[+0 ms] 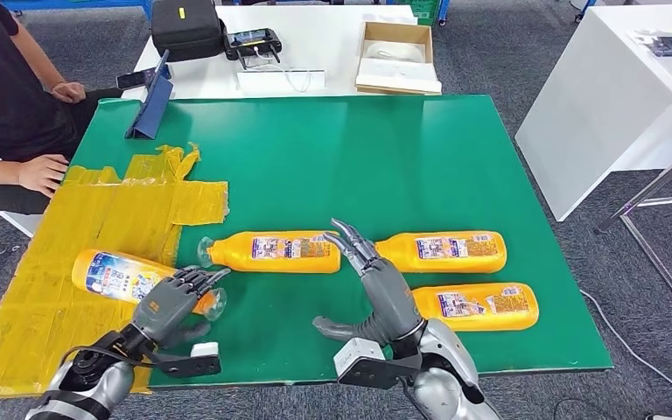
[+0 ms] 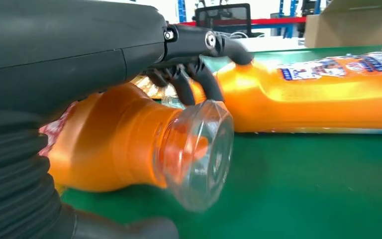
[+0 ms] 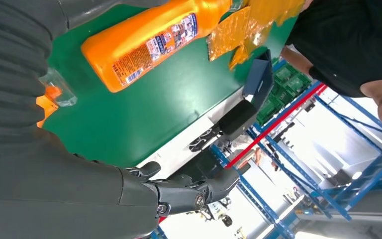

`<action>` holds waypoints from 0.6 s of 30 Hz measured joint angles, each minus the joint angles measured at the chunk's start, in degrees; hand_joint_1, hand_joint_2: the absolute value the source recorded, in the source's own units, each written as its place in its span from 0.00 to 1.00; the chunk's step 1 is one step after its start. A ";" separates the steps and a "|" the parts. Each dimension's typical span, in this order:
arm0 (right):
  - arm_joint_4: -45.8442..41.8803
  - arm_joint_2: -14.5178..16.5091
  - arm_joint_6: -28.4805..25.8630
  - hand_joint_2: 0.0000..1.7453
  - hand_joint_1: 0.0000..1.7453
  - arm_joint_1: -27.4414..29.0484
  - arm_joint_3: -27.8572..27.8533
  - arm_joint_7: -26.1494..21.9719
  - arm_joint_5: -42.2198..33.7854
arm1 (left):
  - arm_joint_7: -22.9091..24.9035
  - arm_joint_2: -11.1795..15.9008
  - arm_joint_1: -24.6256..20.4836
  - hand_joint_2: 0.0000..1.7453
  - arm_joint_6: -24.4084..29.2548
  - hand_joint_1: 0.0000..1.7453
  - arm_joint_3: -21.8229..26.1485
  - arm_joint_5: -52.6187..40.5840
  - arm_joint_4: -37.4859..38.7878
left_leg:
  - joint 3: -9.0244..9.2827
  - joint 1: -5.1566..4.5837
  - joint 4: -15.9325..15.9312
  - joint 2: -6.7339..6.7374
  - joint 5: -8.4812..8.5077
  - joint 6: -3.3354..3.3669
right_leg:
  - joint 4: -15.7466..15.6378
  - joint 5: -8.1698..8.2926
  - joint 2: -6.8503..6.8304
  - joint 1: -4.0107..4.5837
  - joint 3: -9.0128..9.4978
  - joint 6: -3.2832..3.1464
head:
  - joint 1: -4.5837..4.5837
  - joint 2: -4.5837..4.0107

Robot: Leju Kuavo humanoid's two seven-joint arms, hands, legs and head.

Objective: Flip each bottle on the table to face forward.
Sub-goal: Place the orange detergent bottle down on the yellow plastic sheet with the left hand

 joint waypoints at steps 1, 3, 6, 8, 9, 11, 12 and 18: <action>0.14 0.00 0.24 1.00 0.00 -0.12 -0.03 -0.05 -0.17 | -0.10 0.26 0.38 0.00 -0.23 0.00 0.01 0.41 -0.58 | 0.00 0.00 0.00 0.00 0.00 0.00 | 0.00 0.00 0.00 0.00 0.00 0.00 | 0.00 0.00; 0.39 0.00 0.58 1.00 0.00 -0.32 -0.04 -0.13 -0.46 | -0.21 0.84 1.06 0.00 -0.66 0.00 0.09 1.11 -1.52 | 0.00 0.00 0.00 -0.01 0.00 0.00 | 0.00 0.00 0.00 0.00 0.00 0.00 | 0.01 0.00; 0.59 0.01 0.61 1.00 0.00 -0.47 -0.04 -0.18 -0.57 | -1.11 1.28 2.12 0.00 -0.69 0.00 0.76 2.65 -2.80 | -0.01 0.00 0.00 -0.01 0.00 0.00 | -0.01 0.00 0.00 0.00 -0.01 0.00 | 0.01 0.00; 0.66 0.02 0.61 1.00 0.00 -0.53 -0.02 -0.18 -0.57 | -2.20 1.30 2.77 0.00 -0.34 0.00 1.45 4.04 -3.86 | -0.01 0.00 0.00 -0.01 0.00 0.00 | -0.01 0.00 0.00 0.00 -0.02 0.00 | 0.00 0.00; 0.70 0.02 0.61 1.00 0.00 -0.58 -0.01 -0.18 -0.57 | -2.73 1.27 3.08 0.00 -0.20 0.00 1.82 4.82 -4.45 | -0.01 0.00 0.00 -0.01 0.00 0.00 | -0.01 0.00 0.00 0.00 -0.02 0.00 | 0.00 0.00; 0.83 0.06 0.61 1.00 0.00 -0.68 0.03 -0.18 -0.58 | -4.13 1.09 3.65 0.00 -0.08 0.00 2.69 7.18 -5.74 | -0.01 0.00 0.00 0.00 -0.01 0.00 | -0.01 0.00 0.00 0.00 -0.03 0.00 | 0.00 0.00; 0.91 0.10 0.62 1.00 0.00 -0.72 0.04 -0.18 -0.58 | -5.16 0.87 3.92 0.00 -0.08 0.00 3.30 8.94 -6.48 | -0.01 0.00 0.00 0.00 -0.01 0.00 | -0.01 0.00 0.00 0.00 -0.03 0.00 | -0.01 0.00; 1.92 0.34 0.98 1.00 0.00 -1.48 0.16 0.87 0.31 | -8.89 -1.26 4.84 0.00 -2.02 0.00 7.84 28.66 -13.09 | -0.02 0.00 0.00 -0.01 -0.01 0.00 | -0.01 0.00 0.00 0.01 -0.03 0.00 | 0.00 0.00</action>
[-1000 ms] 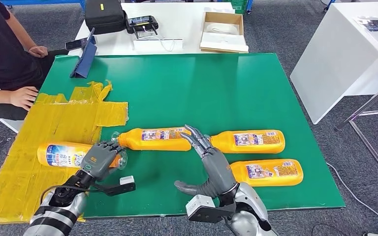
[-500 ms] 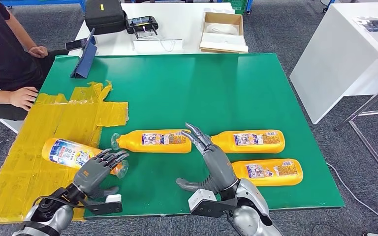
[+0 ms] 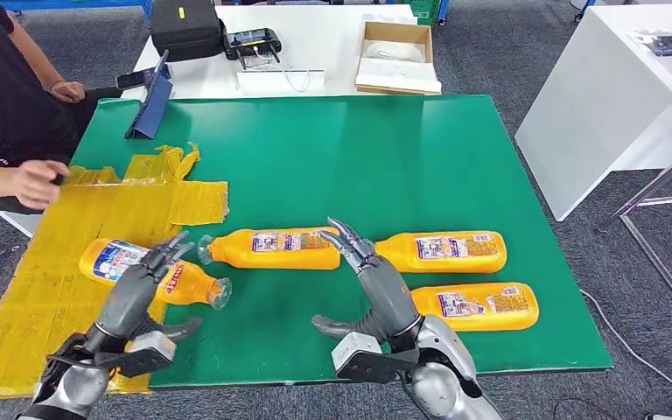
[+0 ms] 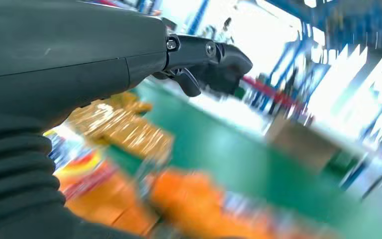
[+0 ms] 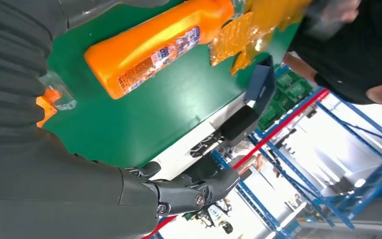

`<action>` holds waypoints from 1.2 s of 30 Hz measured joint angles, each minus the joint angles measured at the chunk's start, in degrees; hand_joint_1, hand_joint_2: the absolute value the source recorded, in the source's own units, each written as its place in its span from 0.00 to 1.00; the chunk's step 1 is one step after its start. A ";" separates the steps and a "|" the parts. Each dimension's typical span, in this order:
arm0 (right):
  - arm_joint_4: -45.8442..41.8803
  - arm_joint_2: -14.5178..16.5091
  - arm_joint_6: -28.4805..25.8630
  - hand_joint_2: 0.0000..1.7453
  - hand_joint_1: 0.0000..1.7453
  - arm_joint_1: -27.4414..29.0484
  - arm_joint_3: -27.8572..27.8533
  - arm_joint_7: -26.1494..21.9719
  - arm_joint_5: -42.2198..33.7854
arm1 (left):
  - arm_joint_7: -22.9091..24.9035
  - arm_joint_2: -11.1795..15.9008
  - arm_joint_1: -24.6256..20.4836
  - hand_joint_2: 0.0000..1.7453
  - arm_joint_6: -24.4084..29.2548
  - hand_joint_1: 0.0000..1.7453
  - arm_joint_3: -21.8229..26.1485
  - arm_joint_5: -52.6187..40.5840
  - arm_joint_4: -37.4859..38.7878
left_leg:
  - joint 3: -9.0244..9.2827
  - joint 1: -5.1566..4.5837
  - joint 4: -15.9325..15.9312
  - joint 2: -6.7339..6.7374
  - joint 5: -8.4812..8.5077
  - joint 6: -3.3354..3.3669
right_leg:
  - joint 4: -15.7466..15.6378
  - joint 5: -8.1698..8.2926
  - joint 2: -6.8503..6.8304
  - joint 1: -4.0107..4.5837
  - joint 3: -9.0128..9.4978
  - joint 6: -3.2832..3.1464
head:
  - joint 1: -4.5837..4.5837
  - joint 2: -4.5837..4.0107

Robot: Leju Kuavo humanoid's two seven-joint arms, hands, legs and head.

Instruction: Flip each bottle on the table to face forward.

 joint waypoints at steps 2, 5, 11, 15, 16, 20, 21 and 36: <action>0.74 0.06 0.03 1.00 0.00 -0.61 0.01 1.20 1.06 | -0.14 -0.60 0.03 0.00 -0.33 0.00 1.09 5.17 -1.98 | 0.00 0.00 0.00 0.00 0.00 0.00 | 0.00 0.00 0.00 0.00 0.01 0.00 | 0.01 0.00; 1.83 0.13 -0.95 1.00 0.00 -1.21 0.01 2.13 3.51 | -0.21 -1.16 0.72 0.00 -2.33 0.00 2.64 10.67 -4.72 | 0.00 0.00 0.00 0.01 0.00 0.00 | 0.01 0.00 0.00 0.00 0.01 0.00 | 0.00 0.00; 4.33 0.09 -2.53 1.00 0.00 -2.80 -0.05 4.62 8.26 | -0.24 -2.66 2.62 0.00 -5.63 0.00 5.07 15.89 -9.41 | -0.01 0.00 0.00 0.00 0.00 0.00 | 0.00 0.00 -0.01 0.00 -0.02 0.00 | 0.00 0.00; 7.42 -0.64 -2.11 1.00 0.00 -7.03 -1.02 6.65 9.91 | -0.24 -4.52 2.21 0.00 -7.16 0.00 5.17 13.88 -9.80 | -0.01 -0.02 0.01 0.00 0.02 0.02 | -0.02 0.03 0.00 -0.03 -0.03 0.02 | 0.00 0.00; 8.33 -0.79 -1.90 1.00 0.00 -8.42 -1.58 6.80 9.82 | -0.24 -5.11 1.83 0.00 -8.48 0.00 5.17 13.98 -9.79 | -0.01 -0.03 0.01 0.00 0.03 0.04 | -0.02 0.04 -0.01 -0.03 -0.02 0.03 | 0.00 0.00; 11.72 -0.94 -1.50 1.00 0.00 -13.46 -4.13 6.35 9.07 | -0.23 -8.00 -0.94 0.00 -15.43 0.00 5.16 15.65 -8.93 | 0.00 -0.07 0.03 -0.03 0.09 0.10 | -0.02 0.10 -0.02 -0.06 0.02 0.09 | 0.00 0.00; 12.45 -0.96 -1.32 1.00 0.00 -14.53 -4.69 6.15 8.73 | -0.22 -8.66 -1.80 0.00 -16.66 0.00 5.15 15.88 -8.45 | 0.01 -0.07 0.03 -0.04 0.10 0.11 | -0.01 0.11 -0.03 -0.06 0.03 0.10 | 0.00 0.00; 24.80 -1.51 1.84 1.00 0.00 -26.61 -8.35 5.66 9.46 | 0.76 -13.75 -9.72 0.00 -20.01 0.00 2.80 15.40 -3.55 | -0.05 -0.07 0.04 -0.02 0.10 0.11 | 0.01 0.13 -0.02 -0.05 -0.03 0.11 | -0.01 0.00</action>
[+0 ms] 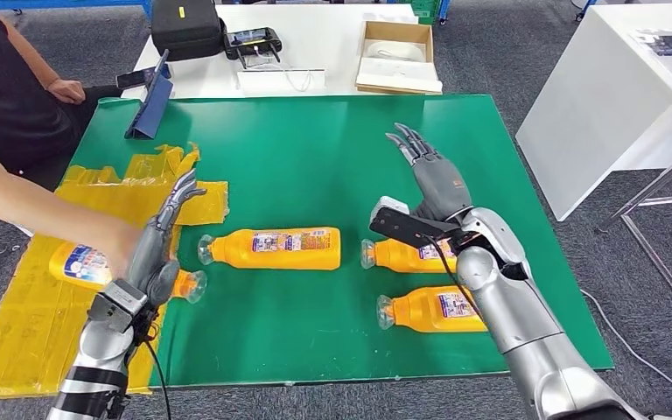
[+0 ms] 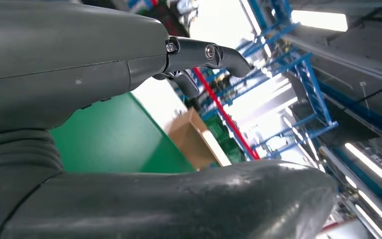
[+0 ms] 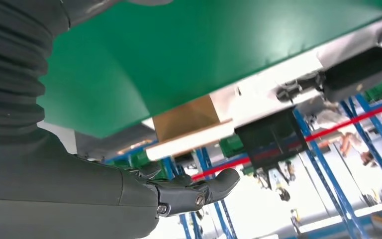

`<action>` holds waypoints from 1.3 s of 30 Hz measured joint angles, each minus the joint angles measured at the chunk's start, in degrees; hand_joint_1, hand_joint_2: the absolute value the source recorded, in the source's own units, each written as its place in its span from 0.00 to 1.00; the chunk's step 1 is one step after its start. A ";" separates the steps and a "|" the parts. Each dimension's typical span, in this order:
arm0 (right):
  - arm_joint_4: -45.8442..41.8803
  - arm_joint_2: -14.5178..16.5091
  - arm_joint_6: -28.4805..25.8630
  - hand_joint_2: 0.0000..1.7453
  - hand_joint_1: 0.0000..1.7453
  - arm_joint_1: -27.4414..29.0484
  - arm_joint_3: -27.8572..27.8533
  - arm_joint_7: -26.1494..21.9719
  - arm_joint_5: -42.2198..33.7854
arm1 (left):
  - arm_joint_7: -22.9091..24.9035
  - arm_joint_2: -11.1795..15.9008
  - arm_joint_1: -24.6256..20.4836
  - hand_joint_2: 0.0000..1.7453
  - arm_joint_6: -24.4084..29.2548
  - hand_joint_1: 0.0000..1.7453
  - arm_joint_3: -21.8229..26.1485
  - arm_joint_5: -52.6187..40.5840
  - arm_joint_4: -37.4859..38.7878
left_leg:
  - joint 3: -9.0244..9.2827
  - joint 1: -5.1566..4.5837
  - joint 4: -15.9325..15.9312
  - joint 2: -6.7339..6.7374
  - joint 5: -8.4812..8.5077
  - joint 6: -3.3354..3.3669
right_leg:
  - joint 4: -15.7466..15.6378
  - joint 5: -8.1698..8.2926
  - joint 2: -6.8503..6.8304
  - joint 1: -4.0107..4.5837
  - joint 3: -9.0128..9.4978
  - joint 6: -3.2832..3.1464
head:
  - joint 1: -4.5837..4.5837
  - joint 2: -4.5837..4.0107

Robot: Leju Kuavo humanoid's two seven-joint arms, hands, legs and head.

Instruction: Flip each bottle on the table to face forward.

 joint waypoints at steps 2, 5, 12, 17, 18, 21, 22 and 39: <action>2.68 1.40 0.55 1.00 0.00 -0.83 0.10 -0.11 0.24 | 0.53 -0.34 -0.95 0.00 -2.09 0.00 -0.12 2.13 1.12 | 0.00 0.01 0.00 0.02 0.00 0.00 | 0.00 0.00 0.02 0.01 -0.02 0.00 | -0.01 0.00; 7.45 3.91 0.78 1.00 0.00 -2.01 0.93 -0.53 0.75 | 0.72 -0.78 -2.43 0.00 -4.85 0.00 -0.33 4.89 3.36 | 0.00 0.05 0.00 0.02 0.00 -0.01 | 0.02 -0.01 0.01 0.08 -0.03 -0.01 | 0.00 0.00; 16.25 9.20 4.77 1.00 0.00 -4.09 2.63 -1.04 -1.75 | 0.92 -1.60 -5.57 0.00 -6.57 0.00 -1.07 6.33 7.55 | -0.01 0.07 0.00 0.02 0.01 -0.02 | 0.05 -0.01 0.01 0.10 -0.04 -0.01 | 0.01 0.00; 21.76 12.52 6.74 1.00 0.00 -5.56 4.90 -0.95 -1.34 | 1.08 -2.14 -7.30 0.00 -8.62 0.00 -1.43 8.60 10.27 | -0.01 0.07 0.00 0.02 0.01 -0.02 | 0.04 -0.01 0.01 0.09 -0.04 -0.01 | 0.00 0.00; 22.71 13.08 6.88 1.00 0.00 -5.76 5.38 -0.75 -1.21 | 1.12 -2.25 -7.57 0.00 -8.89 0.00 -1.46 8.91 10.79 | -0.01 0.07 0.00 0.02 0.01 -0.02 | 0.04 -0.01 0.01 0.09 -0.04 -0.01 | 0.00 0.00; 25.41 14.55 6.93 1.00 0.00 -6.20 6.95 0.51 -0.72 | 1.11 -2.51 -8.14 0.00 -9.48 0.00 -1.50 9.35 12.20 | -0.01 0.07 0.00 0.02 0.01 -0.02 | 0.05 -0.01 0.01 0.09 -0.05 -0.01 | 0.01 0.00; 26.19 14.97 6.83 1.00 0.00 -6.24 7.45 0.95 -0.50 | 1.02 -2.57 -8.20 0.00 -9.59 0.00 -1.54 9.31 12.51 | -0.01 0.07 0.00 0.03 0.01 -0.02 | 0.05 -0.01 0.01 0.09 -0.05 -0.01 | 0.01 0.00; 32.88 16.71 5.19 1.00 0.00 -8.28 12.57 4.83 2.89 | 1.74 -3.31 -8.94 0.00 -9.80 0.00 -2.73 8.79 13.67 | -0.02 0.07 0.00 0.02 0.01 -0.02 | 0.05 -0.01 0.01 0.09 -0.06 -0.01 | 0.01 0.00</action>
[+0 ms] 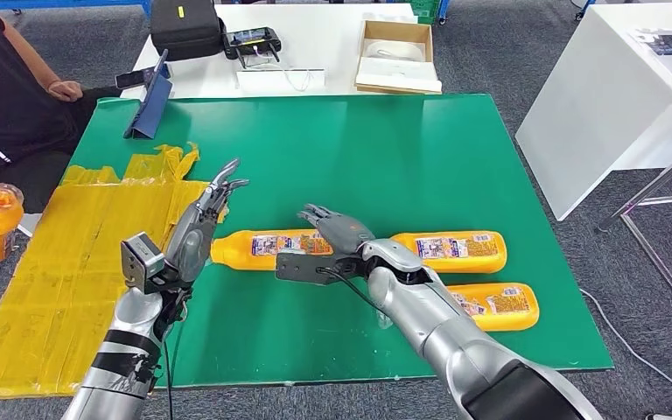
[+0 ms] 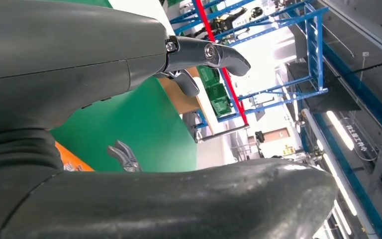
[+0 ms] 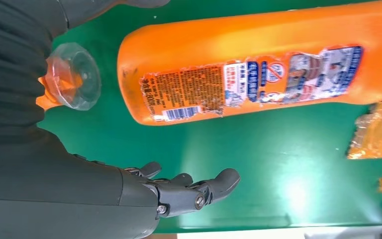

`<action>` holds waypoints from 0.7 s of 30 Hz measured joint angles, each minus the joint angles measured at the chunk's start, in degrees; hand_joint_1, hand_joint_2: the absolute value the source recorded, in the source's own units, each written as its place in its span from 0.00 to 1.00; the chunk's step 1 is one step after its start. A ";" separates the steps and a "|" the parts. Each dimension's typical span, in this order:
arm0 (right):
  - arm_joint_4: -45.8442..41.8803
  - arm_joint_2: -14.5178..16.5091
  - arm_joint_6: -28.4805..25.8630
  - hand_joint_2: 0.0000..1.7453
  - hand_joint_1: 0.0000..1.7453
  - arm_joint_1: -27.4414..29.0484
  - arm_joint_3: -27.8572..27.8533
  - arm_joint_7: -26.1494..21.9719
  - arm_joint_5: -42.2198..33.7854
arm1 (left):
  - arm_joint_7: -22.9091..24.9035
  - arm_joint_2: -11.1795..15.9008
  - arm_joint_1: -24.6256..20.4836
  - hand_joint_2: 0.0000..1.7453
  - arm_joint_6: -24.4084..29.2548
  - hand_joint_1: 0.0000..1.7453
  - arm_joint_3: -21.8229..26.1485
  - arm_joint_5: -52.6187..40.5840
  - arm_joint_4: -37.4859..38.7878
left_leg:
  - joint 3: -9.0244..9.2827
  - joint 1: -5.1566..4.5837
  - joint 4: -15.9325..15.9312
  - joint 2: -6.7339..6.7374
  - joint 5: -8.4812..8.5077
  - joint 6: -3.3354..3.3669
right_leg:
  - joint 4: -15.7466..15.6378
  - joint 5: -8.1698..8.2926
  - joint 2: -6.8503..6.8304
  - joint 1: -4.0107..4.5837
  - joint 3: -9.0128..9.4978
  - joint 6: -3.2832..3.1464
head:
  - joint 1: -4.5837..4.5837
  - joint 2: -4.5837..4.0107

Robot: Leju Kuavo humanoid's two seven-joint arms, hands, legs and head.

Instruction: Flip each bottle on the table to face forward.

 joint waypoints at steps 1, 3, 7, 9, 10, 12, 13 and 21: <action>0.19 0.00 -0.17 1.00 0.00 -0.01 0.13 0.10 0.11 | -0.04 -0.11 0.01 0.00 -0.02 0.00 -0.08 0.01 0.05 | 0.00 0.00 0.00 0.00 0.00 0.00 | 0.00 0.00 0.00 0.00 0.00 0.00 | 0.00 0.00; 0.53 0.00 -0.38 1.00 0.00 -0.01 0.28 0.15 0.19 | -0.09 -0.27 0.02 0.00 -0.03 0.00 -0.25 0.03 0.14 | -0.01 0.00 0.00 0.01 0.00 0.00 | 0.00 0.00 0.00 0.00 0.00 0.00 | -0.01 0.00; 1.13 0.04 -0.72 1.00 0.00 -0.01 0.44 0.34 0.43 | -0.49 -0.47 0.03 0.00 -0.19 0.00 -0.57 0.06 0.49 | -0.01 0.00 0.00 0.00 0.00 0.00 | 0.00 0.00 0.00 0.00 0.00 0.00 | 0.01 0.00; 1.49 0.25 -0.88 1.00 0.00 0.00 0.60 0.83 0.77 | -1.16 -0.60 0.13 0.00 -0.37 0.00 -0.68 0.07 0.66 | -0.01 0.00 0.00 0.01 0.00 0.00 | 0.00 0.00 0.01 0.00 0.00 0.00 | 0.00 0.00; 1.73 0.46 -0.91 1.00 0.00 0.01 0.72 1.14 0.97 | -1.48 -0.68 0.18 0.00 -0.48 0.00 -0.70 0.07 0.77 | -0.01 0.00 0.00 0.02 0.00 0.00 | 0.00 0.00 0.01 0.00 -0.01 0.00 | 0.01 0.00; 2.26 0.94 -0.91 1.00 0.00 0.03 0.98 1.68 1.28 | -1.80 -0.90 0.24 0.00 -0.63 0.00 -0.71 0.05 1.05 | -0.01 0.00 0.00 0.02 0.00 0.00 | 0.00 0.00 0.01 0.00 -0.01 0.00 | 0.00 0.00; 2.50 1.17 -0.91 1.00 0.00 0.04 1.09 1.86 1.36 | -1.85 -1.02 0.24 0.00 -0.70 0.00 -0.72 0.04 1.20 | -0.01 0.00 0.00 0.01 0.00 0.00 | 0.00 0.00 0.01 0.00 -0.01 0.00 | 0.00 0.00; 3.92 2.25 -0.47 1.00 0.00 0.03 1.38 3.26 2.26 | -0.98 -1.68 -1.02 0.00 0.89 0.00 -0.72 -0.41 2.31 | 0.00 0.00 0.00 0.01 0.00 0.00 | 0.00 0.00 0.00 0.00 -0.02 0.00 | 0.00 0.00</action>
